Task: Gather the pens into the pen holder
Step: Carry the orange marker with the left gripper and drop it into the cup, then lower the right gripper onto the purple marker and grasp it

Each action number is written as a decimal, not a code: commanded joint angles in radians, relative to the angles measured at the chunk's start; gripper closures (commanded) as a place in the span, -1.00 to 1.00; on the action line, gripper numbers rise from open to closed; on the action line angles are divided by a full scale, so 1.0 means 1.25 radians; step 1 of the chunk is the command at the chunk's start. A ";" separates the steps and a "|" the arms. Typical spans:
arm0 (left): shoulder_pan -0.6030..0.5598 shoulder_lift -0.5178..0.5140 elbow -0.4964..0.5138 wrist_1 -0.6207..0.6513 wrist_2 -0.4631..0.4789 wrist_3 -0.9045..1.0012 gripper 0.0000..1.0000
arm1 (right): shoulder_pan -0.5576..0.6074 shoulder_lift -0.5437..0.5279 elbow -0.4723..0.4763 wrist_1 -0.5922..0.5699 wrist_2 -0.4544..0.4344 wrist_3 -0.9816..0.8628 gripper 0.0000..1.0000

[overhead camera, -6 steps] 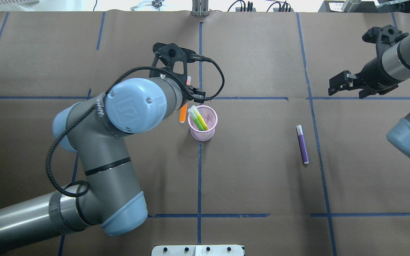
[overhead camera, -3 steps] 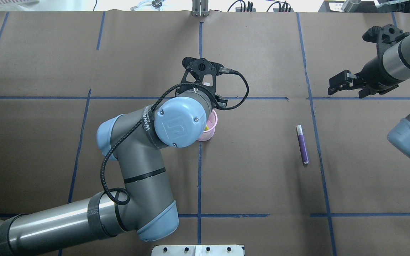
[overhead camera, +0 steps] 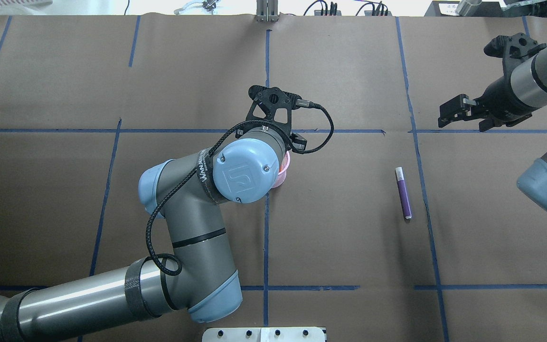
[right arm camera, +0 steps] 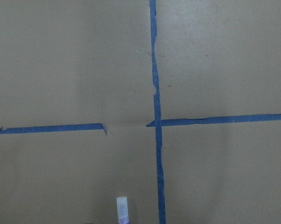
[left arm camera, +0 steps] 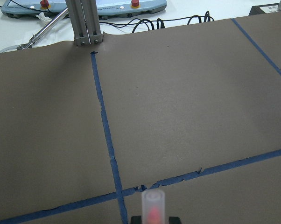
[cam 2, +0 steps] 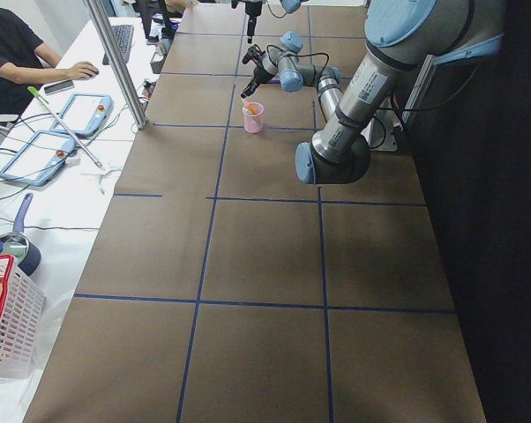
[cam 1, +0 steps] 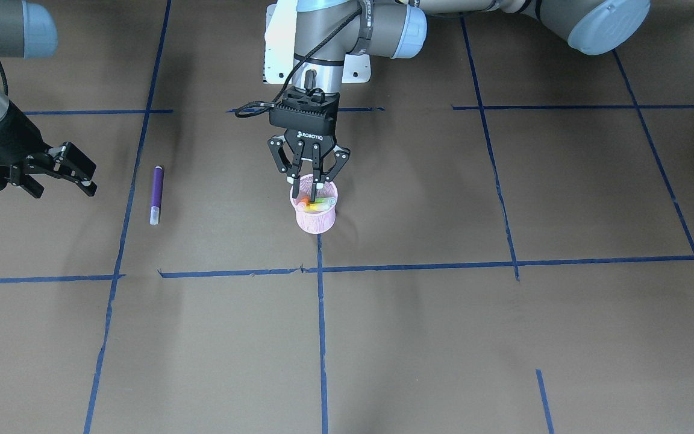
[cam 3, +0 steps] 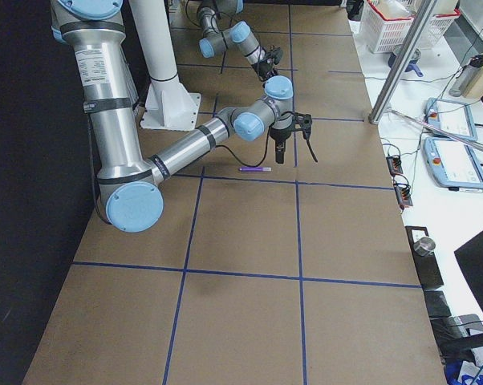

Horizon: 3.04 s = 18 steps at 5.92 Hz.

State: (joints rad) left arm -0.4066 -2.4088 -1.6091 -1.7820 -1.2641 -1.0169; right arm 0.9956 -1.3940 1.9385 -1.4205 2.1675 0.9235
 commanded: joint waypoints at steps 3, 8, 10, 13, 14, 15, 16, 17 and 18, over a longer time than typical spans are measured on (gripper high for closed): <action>-0.015 0.042 -0.064 -0.005 -0.006 0.071 -0.46 | -0.032 0.011 -0.011 0.000 0.006 -0.004 -1.00; -0.049 0.187 -0.195 -0.019 -0.029 0.109 -0.46 | -0.171 0.117 -0.202 -0.037 -0.042 -0.004 -0.84; -0.049 0.188 -0.195 -0.019 -0.029 0.104 -0.47 | -0.189 0.136 -0.218 -0.074 -0.030 -0.004 -0.71; -0.049 0.191 -0.198 -0.019 -0.028 0.101 -0.49 | -0.220 0.127 -0.221 -0.071 -0.032 -0.004 -0.57; -0.049 0.192 -0.199 -0.019 -0.029 0.101 -0.50 | -0.218 0.126 -0.224 -0.069 -0.032 -0.002 -0.49; -0.049 0.192 -0.199 -0.019 -0.029 0.102 -0.50 | -0.218 0.127 -0.240 -0.068 -0.031 -0.002 -0.41; -0.048 0.195 -0.199 -0.019 -0.029 0.102 -0.50 | -0.218 0.130 -0.239 -0.067 -0.026 -0.001 -0.21; -0.048 0.195 -0.199 -0.019 -0.029 0.102 -0.50 | -0.218 0.129 -0.243 -0.067 -0.021 -0.001 0.04; -0.048 0.195 -0.199 -0.020 -0.029 0.102 -0.50 | -0.218 0.129 -0.243 -0.067 -0.021 -0.001 0.49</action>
State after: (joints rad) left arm -0.4665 -2.1649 -1.8576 -1.8060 -1.3008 -0.8897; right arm 0.7226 -1.2324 1.6373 -1.5038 2.1401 0.9218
